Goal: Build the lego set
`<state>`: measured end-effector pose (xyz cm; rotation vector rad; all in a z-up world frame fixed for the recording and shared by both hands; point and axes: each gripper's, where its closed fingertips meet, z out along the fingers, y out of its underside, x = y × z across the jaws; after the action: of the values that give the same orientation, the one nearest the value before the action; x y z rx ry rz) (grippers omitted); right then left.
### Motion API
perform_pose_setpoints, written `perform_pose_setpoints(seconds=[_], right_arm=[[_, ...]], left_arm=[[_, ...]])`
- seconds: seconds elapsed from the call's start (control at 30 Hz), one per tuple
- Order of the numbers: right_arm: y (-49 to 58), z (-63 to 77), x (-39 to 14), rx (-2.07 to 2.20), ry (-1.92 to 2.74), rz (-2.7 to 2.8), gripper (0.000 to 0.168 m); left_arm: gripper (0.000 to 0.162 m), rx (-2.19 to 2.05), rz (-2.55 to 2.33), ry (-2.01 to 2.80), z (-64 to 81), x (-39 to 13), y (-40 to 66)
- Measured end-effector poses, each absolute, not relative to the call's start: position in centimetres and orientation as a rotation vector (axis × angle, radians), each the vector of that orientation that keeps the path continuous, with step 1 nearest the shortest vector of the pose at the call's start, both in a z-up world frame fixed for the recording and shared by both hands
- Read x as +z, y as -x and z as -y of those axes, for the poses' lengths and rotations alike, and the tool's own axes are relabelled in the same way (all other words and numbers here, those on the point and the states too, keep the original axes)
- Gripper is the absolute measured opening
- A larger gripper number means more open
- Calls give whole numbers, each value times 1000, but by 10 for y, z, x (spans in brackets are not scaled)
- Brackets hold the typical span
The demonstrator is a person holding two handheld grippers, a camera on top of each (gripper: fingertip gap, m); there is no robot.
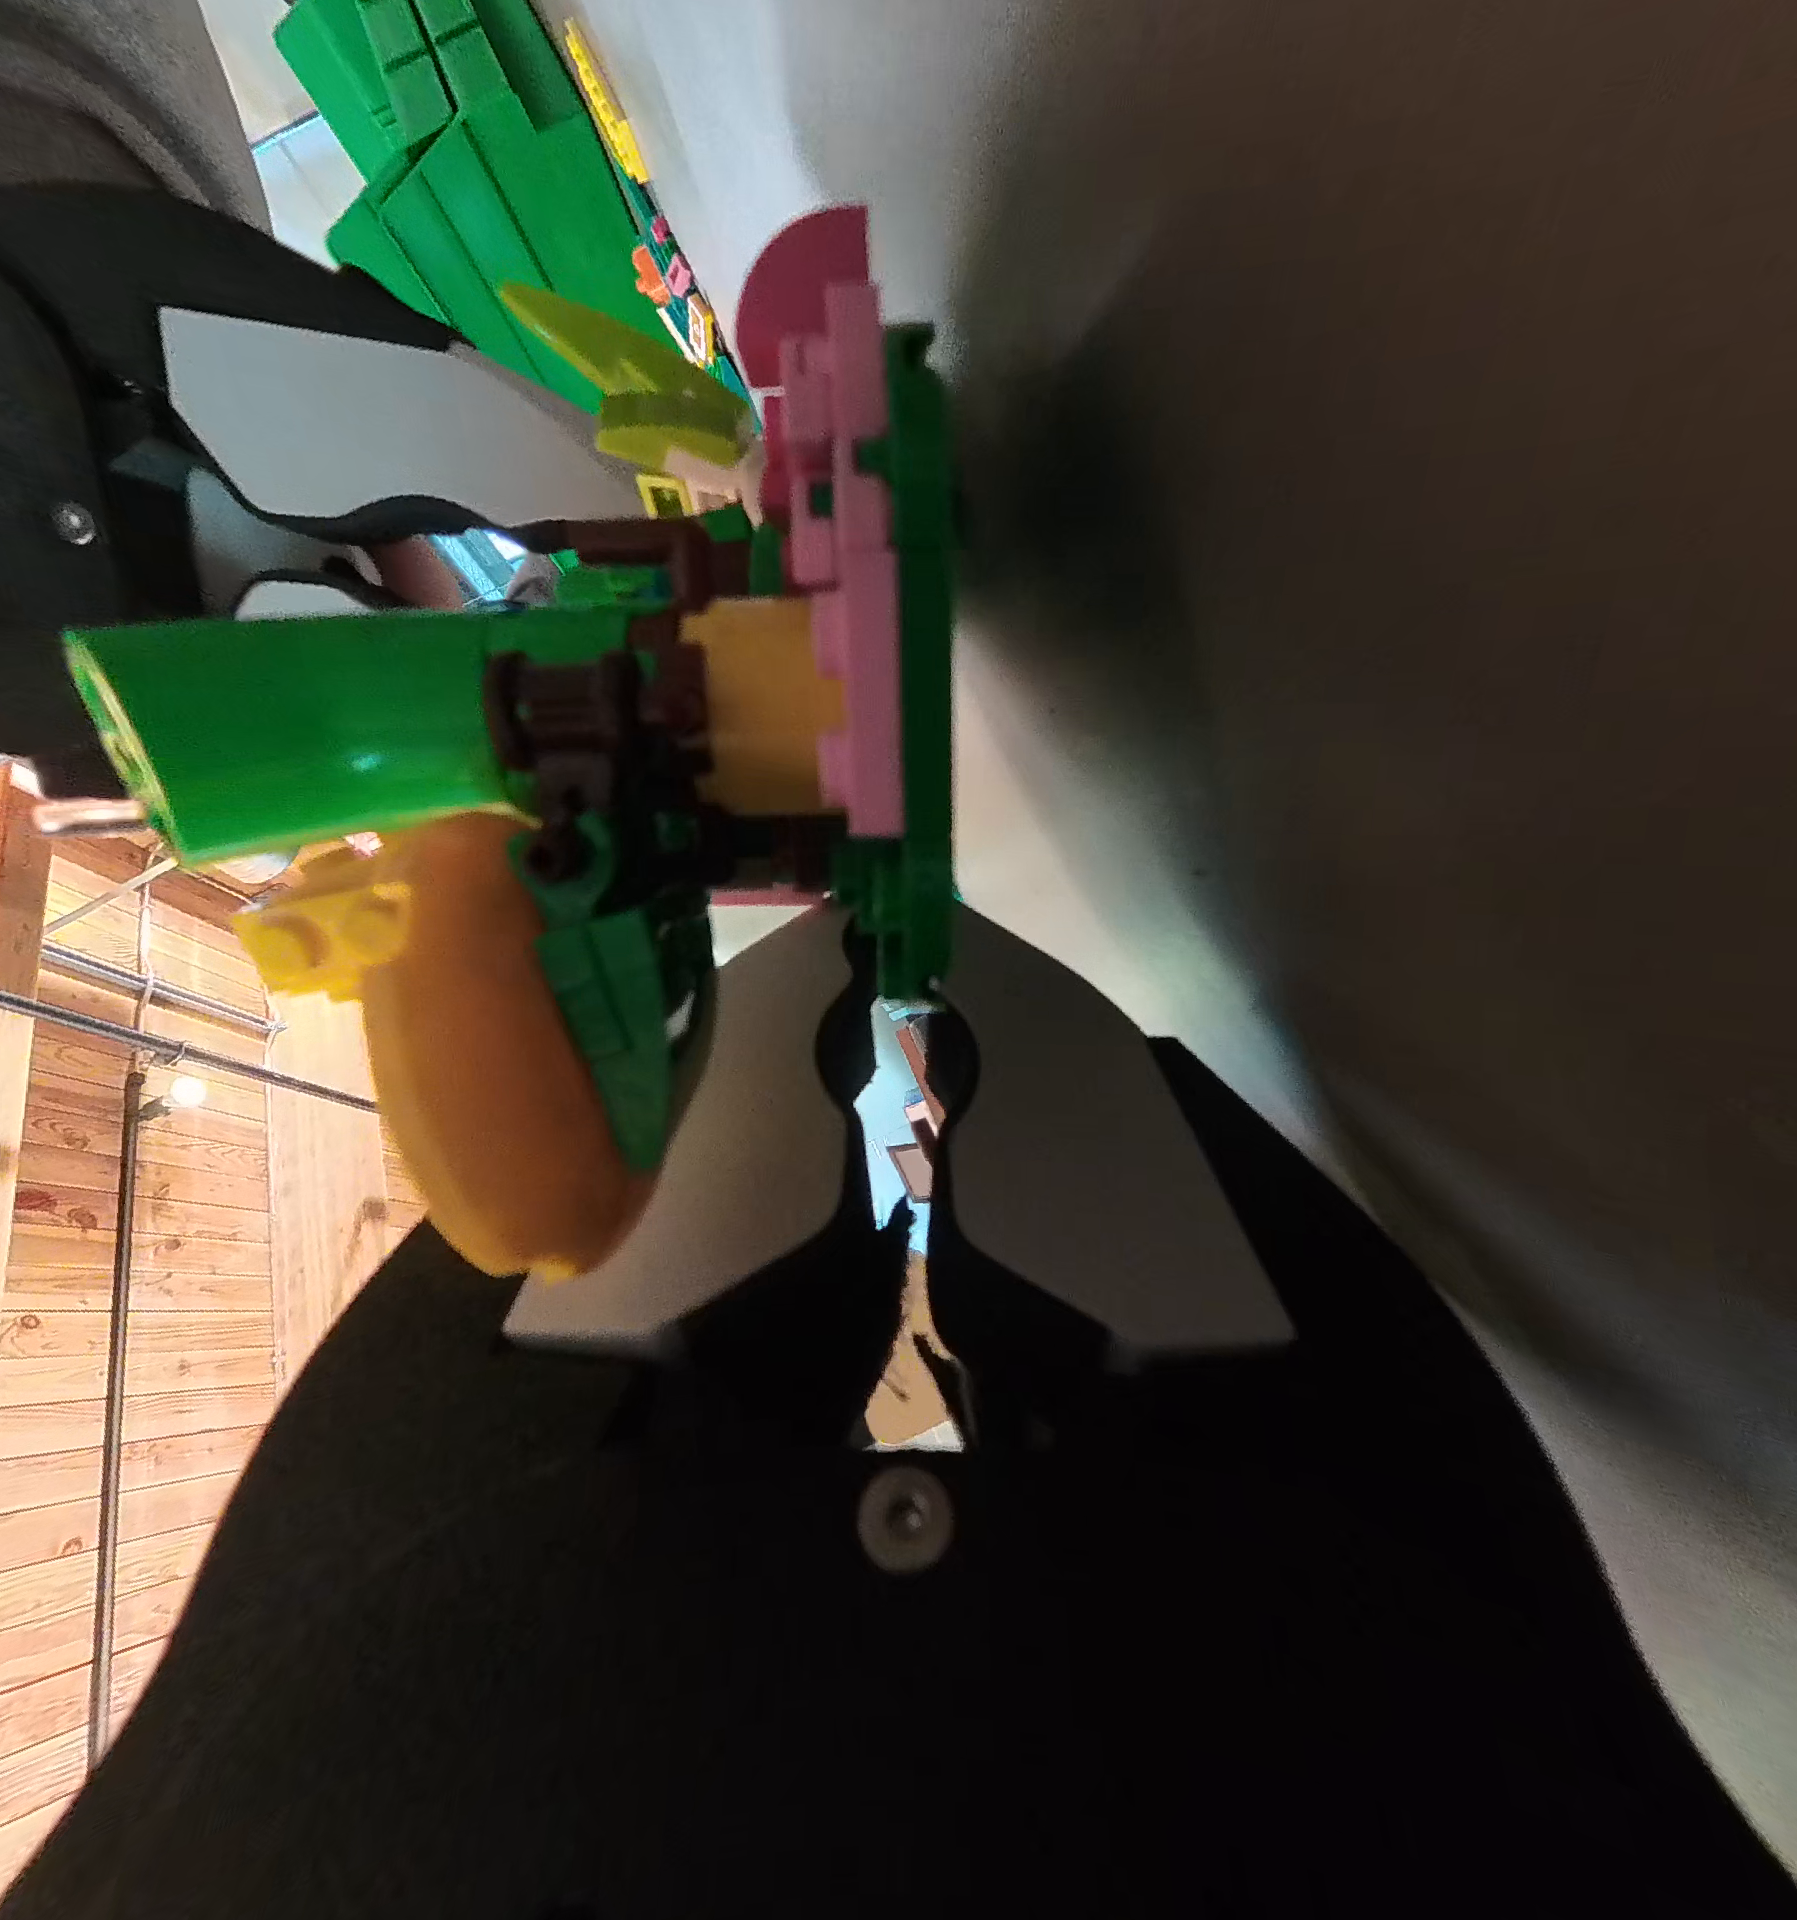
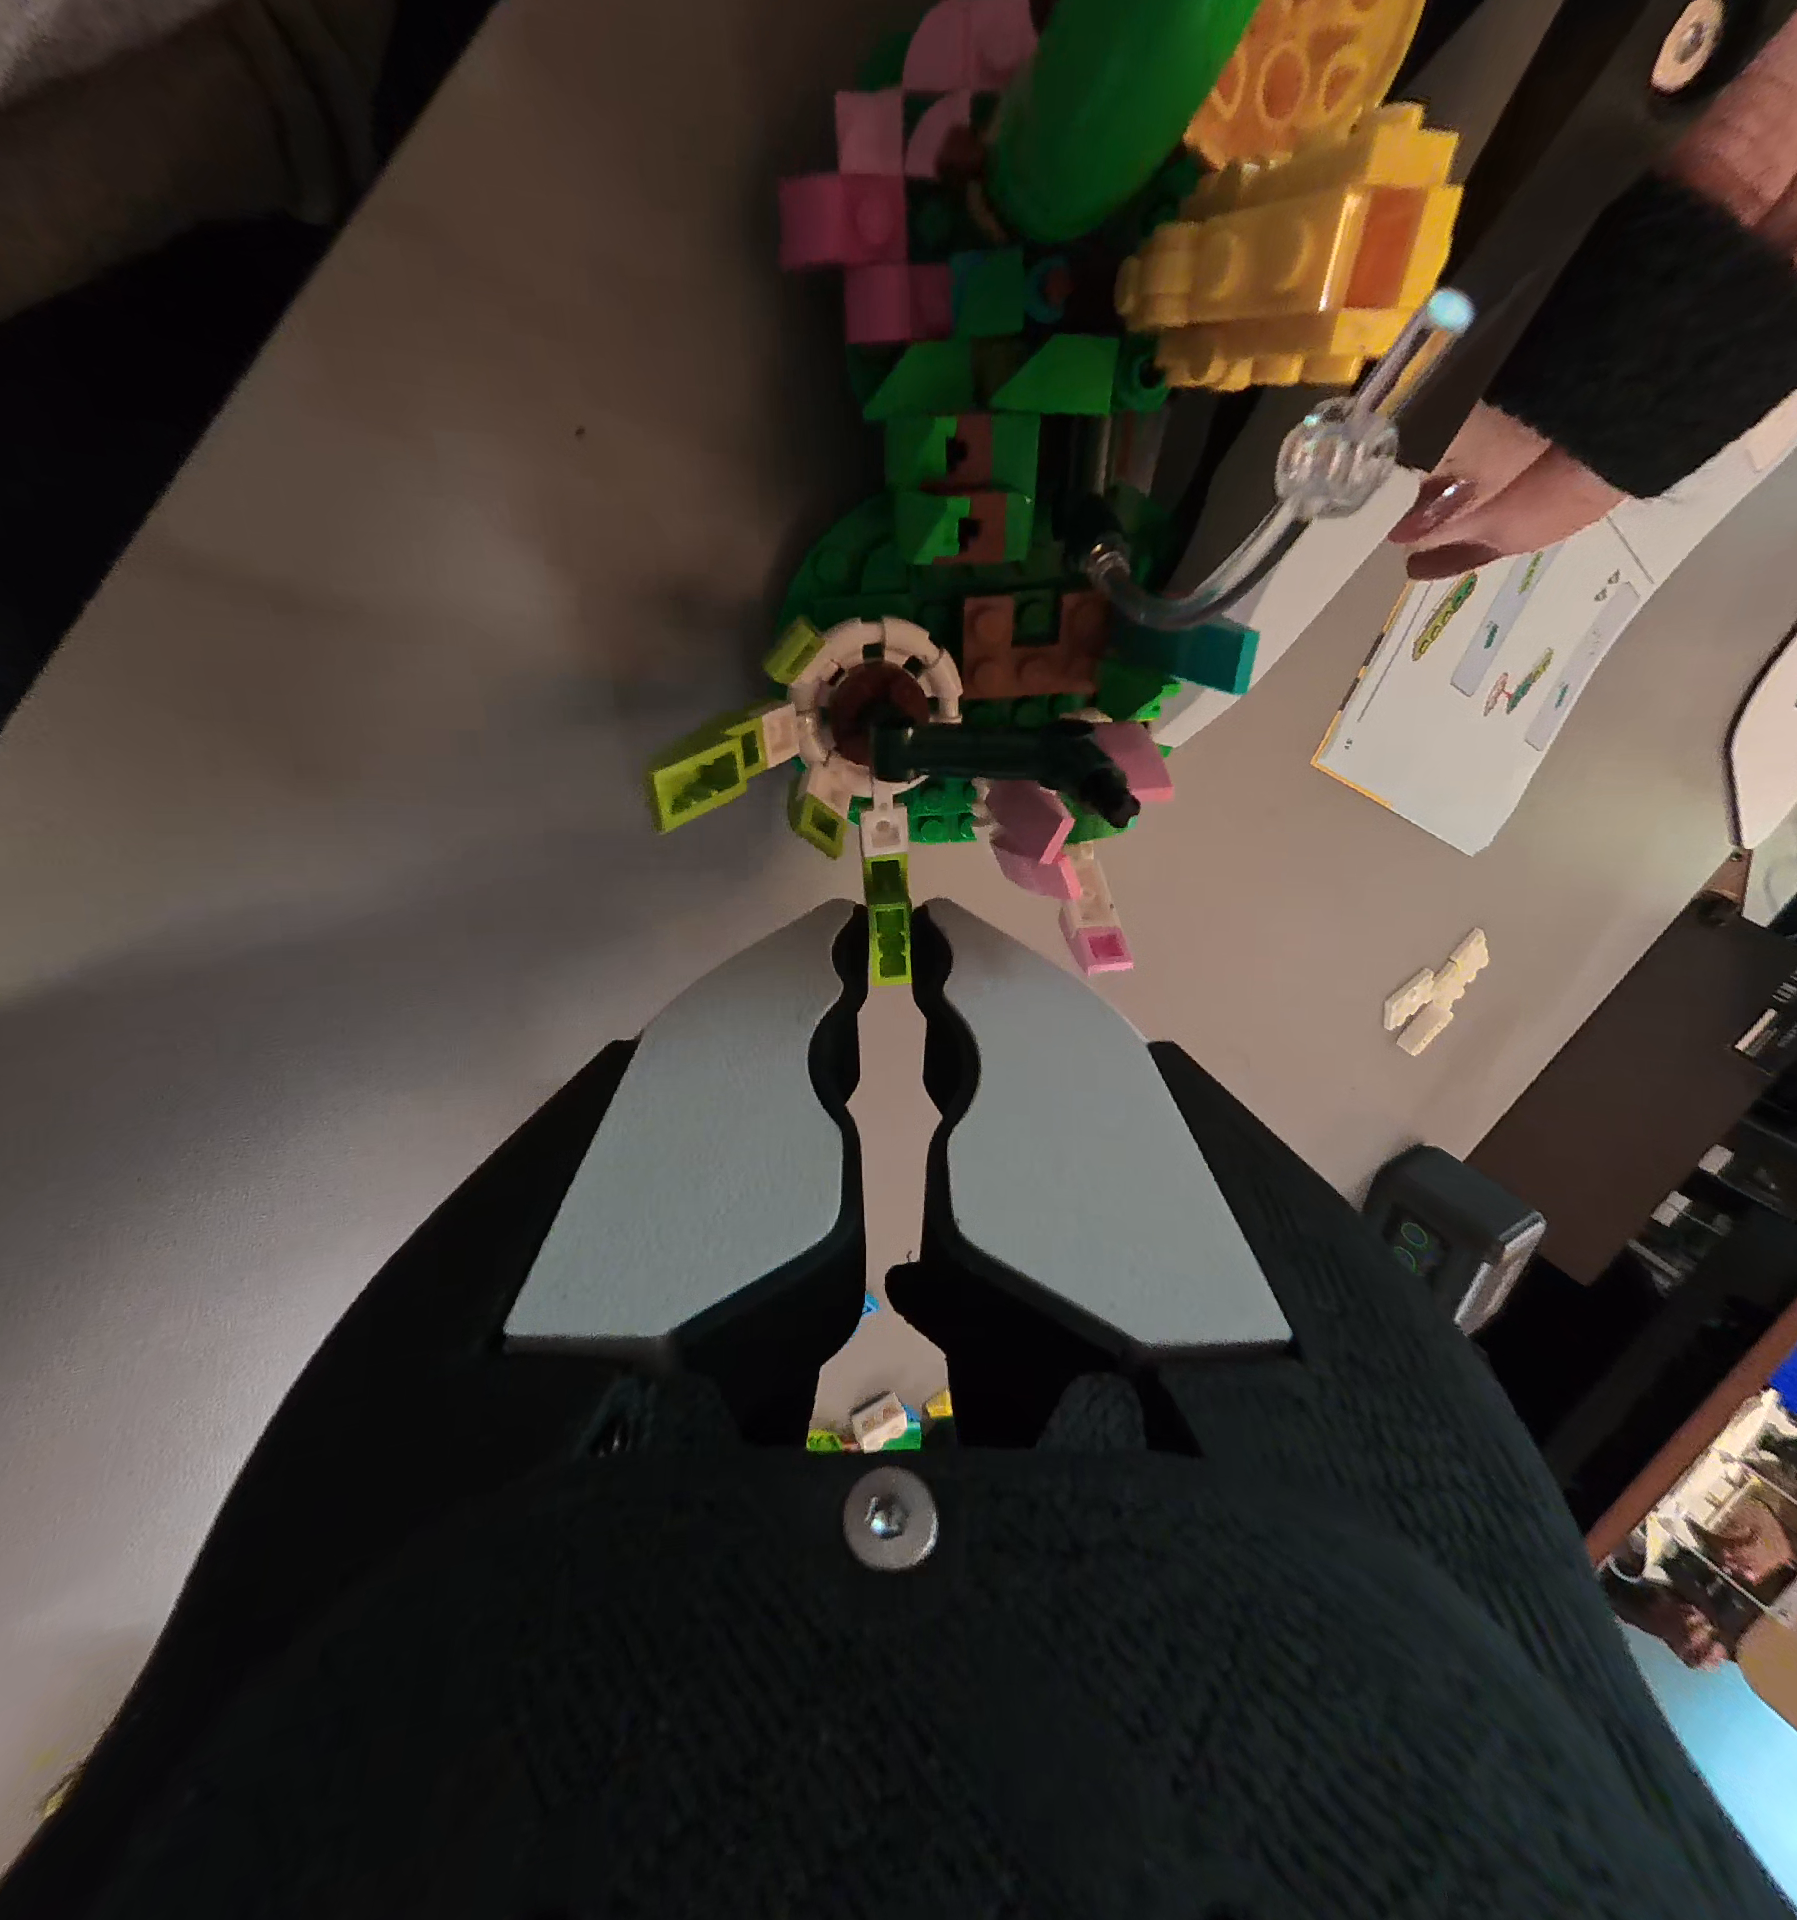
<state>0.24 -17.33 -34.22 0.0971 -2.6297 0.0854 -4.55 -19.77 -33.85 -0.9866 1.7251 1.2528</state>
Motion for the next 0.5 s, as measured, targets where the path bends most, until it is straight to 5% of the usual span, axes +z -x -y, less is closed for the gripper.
perform_pose_setpoints(seconds=[0.5], right_arm=[[-9,190,-327,138,-183,2601,6]], left_arm=[[4,1233,-1722,1018,197,-339,46]])
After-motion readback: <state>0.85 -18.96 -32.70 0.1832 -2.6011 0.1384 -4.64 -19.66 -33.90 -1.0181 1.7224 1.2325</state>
